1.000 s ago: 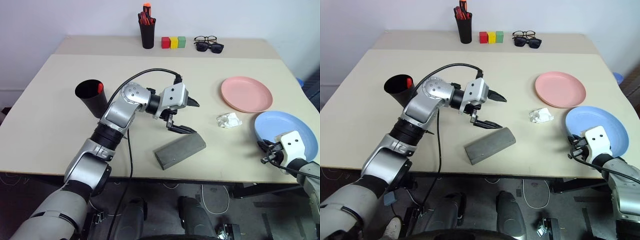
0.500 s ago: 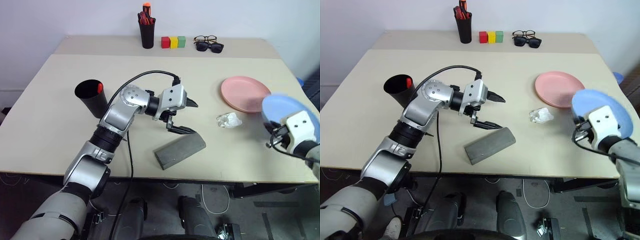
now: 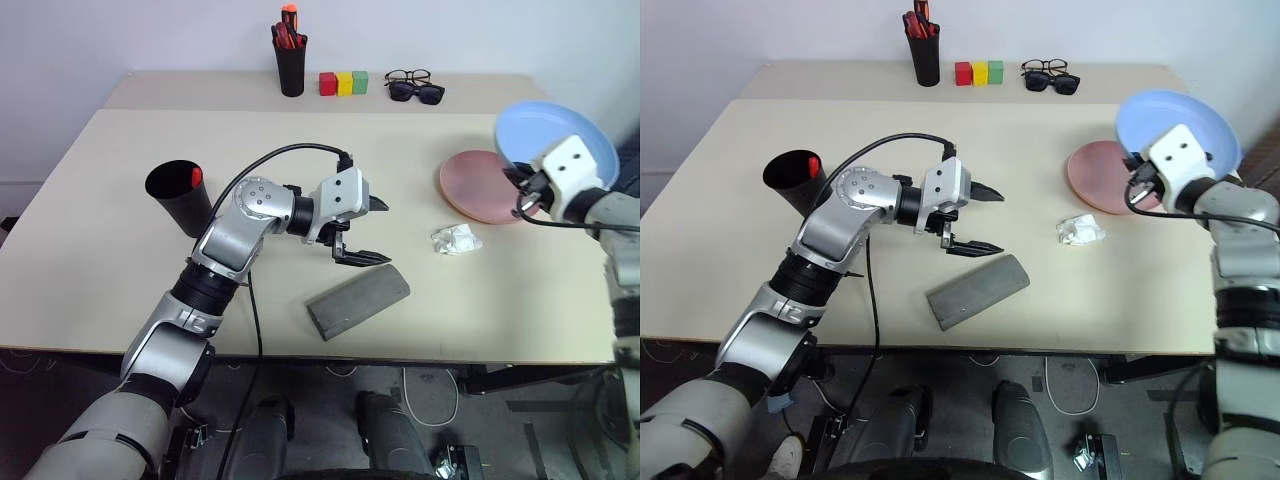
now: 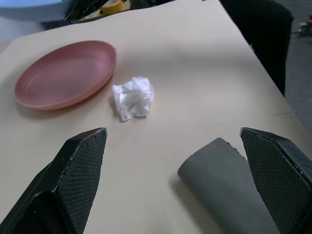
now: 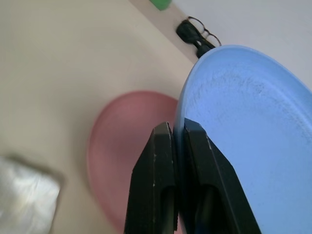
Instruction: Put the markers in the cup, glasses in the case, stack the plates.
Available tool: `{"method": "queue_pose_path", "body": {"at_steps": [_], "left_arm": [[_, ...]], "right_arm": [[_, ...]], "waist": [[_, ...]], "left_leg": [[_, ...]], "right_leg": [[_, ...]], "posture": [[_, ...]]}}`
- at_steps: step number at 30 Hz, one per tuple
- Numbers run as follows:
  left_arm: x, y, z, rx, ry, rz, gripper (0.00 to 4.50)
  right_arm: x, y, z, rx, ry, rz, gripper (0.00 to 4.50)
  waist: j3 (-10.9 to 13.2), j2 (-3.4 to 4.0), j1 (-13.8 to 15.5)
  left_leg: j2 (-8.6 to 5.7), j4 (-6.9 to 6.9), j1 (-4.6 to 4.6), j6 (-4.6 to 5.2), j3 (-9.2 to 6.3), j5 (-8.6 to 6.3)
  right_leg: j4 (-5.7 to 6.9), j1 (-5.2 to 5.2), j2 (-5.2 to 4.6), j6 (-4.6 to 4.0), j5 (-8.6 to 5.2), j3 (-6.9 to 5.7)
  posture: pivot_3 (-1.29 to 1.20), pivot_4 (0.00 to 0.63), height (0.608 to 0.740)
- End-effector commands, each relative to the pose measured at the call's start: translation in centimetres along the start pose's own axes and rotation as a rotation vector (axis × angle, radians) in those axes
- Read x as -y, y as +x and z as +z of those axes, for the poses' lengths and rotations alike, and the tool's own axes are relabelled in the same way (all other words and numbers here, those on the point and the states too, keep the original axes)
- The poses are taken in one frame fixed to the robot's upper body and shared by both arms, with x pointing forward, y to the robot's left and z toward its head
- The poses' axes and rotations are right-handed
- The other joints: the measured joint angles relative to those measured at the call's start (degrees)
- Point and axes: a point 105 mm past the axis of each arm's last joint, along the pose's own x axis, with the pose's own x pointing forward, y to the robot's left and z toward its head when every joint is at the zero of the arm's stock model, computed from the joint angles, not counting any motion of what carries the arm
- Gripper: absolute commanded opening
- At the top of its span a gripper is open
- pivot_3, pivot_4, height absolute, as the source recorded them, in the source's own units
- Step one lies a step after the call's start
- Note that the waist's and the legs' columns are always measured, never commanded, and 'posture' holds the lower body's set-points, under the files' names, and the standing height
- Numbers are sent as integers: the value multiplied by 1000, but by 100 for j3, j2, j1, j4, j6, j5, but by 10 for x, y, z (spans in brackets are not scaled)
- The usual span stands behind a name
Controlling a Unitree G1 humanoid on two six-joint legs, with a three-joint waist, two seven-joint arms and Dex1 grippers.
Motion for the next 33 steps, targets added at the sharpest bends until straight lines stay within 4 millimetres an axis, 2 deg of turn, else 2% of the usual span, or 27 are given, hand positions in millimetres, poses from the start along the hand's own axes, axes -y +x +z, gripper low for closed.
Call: {"method": "queue_pose_path", "body": {"at_steps": [1,6,7,9,14,16,19,21,24,27,30,33], "left_arm": [[-2,-6,12,28,16,49,4500],[0,-14,9,9,-4,91,4500],[1,-16,8,4,-7,99,4500],[1,-18,7,-2,-13,109,4500],[2,-19,5,-8,-28,119,4500],[3,-19,4,-10,-36,116,4500],[2,-18,2,-13,-43,114,4500],[1,-17,1,-13,-46,114,4500],[1,-16,1,-2,-59,107,4500],[4,-16,2,16,-72,82,4500],[8,-21,2,31,-100,49,4500],[12,-27,-2,30,-122,28,4500]], "right_arm": [[-2,15,9,39,-34,32,71],[-16,31,7,41,-16,94,71],[-19,32,5,37,-10,104,360],[-21,35,4,34,-6,109,1089],[-17,34,0,42,-2,66,3613],[-9,27,1,71,68,33,4455],[2,9,4,117,197,-1,4455],[-2,-8,3,126,304,30,4455],[-25,-36,-3,92,446,136,4455],[-52,-58,-12,43,506,235,4455],[-67,-65,-20,23,555,246,4455],[-74,-60,-25,15,564,240,4455]], "waist": [[0,0,-18],[1,1,-49],[1,2,-55],[1,2,-57],[1,3,-57],[1,3,-57],[1,2,-34],[1,3,-5],[0,4,51],[-4,14,64],[-6,16,-1],[-6,16,-75]], "left_leg": [[0,0,-1,0,-2,0],[-2,0,-2,-1,-3,1],[-1,0,-2,-1,-3,1],[-2,1,0,-2,-3,1],[-2,0,1,-3,-3,2],[-2,1,1,-3,-3,2],[-1,0,1,-3,-3,2],[-2,1,-2,-3,-8,2],[-5,0,-8,-2,-15,1],[-4,7,-2,-1,-10,0],[-2,8,3,-1,-3,1],[-2,15,7,-2,2,1]], "right_leg": [[0,0,0,0,0,0],[1,-1,-1,1,0,0],[2,-1,-1,0,1,0],[2,-1,-1,0,1,0],[4,0,-1,0,1,0],[4,0,-1,0,1,0],[4,0,-1,0,1,0],[3,0,-1,0,1,-1],[5,-1,-3,0,1,-3],[5,2,-1,0,1,-2],[6,3,-1,-1,0,0],[7,6,-1,-7,2,4]], "posture": [[0,150,740],[0,150,740],[0,150,740],[0,150,740],[0,150,740],[0,150,740],[0,150,740],[0,150,740],[0,150,740],[0,150,740],[0,150,740],[0,150,740]]}}
